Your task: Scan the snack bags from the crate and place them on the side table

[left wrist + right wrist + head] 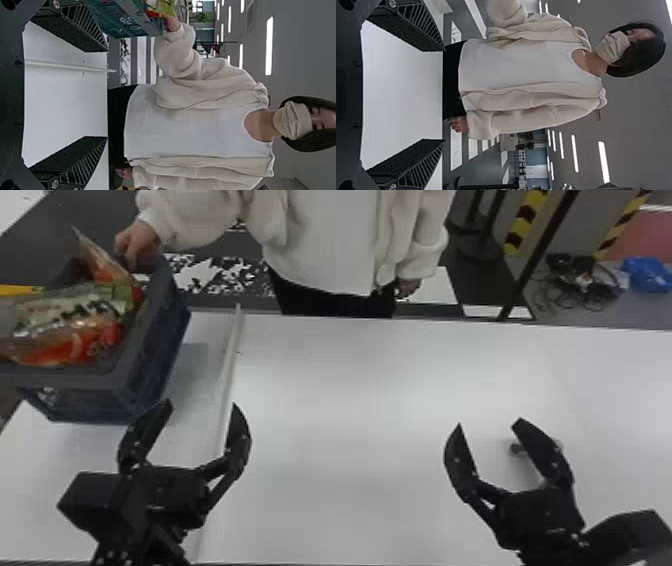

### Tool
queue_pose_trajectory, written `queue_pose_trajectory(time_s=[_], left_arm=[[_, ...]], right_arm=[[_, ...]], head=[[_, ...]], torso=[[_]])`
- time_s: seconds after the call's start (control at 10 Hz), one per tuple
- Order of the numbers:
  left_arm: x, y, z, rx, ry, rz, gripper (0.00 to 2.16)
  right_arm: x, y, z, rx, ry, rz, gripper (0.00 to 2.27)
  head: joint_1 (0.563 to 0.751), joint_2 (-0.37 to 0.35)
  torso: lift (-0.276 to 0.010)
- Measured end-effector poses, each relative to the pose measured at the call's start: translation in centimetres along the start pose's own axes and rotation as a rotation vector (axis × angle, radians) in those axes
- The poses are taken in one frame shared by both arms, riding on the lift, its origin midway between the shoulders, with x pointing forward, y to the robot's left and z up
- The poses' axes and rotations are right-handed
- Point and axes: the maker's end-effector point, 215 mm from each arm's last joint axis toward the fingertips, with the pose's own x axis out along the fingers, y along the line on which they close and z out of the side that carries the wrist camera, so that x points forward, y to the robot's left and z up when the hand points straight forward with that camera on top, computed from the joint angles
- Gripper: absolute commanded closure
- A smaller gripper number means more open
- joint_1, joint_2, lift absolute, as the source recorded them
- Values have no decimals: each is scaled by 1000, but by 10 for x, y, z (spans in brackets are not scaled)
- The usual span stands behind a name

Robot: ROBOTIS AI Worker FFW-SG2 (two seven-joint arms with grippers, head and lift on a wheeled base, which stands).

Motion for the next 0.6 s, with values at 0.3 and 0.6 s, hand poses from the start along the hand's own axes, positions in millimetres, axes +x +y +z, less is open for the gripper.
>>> queue_pose_trajectory(time_s=[0.3,0.6], left_arm=[[0,-1,0,-1,0,-1,87],[-1,1,3,1,-6,1,87]], right_arm=[[0,0,-1,0,1,0,76],[0,0,-3,1,5,-1,76]], head=[[695,-45],[695,-44]], torso=[[-94],[-94]])
